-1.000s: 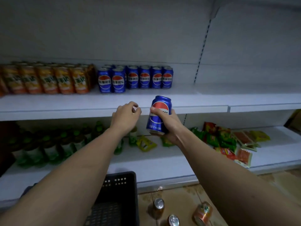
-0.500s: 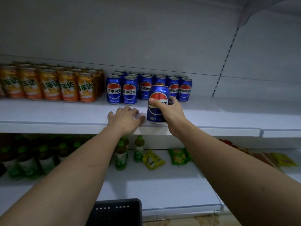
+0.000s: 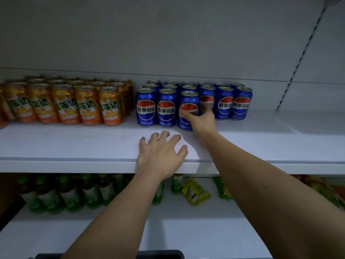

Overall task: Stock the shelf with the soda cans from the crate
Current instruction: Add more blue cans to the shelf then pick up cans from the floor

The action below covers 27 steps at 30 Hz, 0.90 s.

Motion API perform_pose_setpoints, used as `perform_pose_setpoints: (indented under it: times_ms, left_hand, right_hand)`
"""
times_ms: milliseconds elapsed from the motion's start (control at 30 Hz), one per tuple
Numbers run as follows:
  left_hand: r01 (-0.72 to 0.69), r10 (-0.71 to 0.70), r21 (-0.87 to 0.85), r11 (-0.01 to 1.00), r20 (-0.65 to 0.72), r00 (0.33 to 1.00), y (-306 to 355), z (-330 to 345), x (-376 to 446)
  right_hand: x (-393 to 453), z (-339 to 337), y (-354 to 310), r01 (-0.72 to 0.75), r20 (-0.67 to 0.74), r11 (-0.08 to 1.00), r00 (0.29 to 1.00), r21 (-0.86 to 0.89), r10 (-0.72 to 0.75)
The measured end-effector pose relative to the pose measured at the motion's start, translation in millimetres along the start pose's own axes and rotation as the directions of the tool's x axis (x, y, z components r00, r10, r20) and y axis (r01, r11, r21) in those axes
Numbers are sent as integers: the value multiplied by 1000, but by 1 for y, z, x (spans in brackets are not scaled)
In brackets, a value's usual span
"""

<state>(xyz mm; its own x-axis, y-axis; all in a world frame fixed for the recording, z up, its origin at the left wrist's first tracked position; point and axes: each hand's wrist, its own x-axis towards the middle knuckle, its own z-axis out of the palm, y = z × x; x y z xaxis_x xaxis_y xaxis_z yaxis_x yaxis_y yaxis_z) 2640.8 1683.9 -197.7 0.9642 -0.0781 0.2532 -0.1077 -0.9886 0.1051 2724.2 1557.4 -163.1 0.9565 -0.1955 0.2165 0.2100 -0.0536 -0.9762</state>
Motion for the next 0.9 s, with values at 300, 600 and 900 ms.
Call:
perform_pose_setpoints:
  times_ms: [300, 600, 900]
  left_hand:
    - [25, -25, -2, 1000, -17, 1000, 2, 0, -3]
    - [27, -27, -18, 999, -14, 1000, 4, -6, -6]
    - [116, -115, -146, 982, 12, 993, 23, -26, -64]
  right_hand:
    - [17, 9, 21, 38, -49, 977, 998, -211, -49]
    - [-34, -16, 0, -77, -45, 944, 997, -321, 66]
    - [-150, -73, -37, -223, 80, 915, 961, -337, 264]
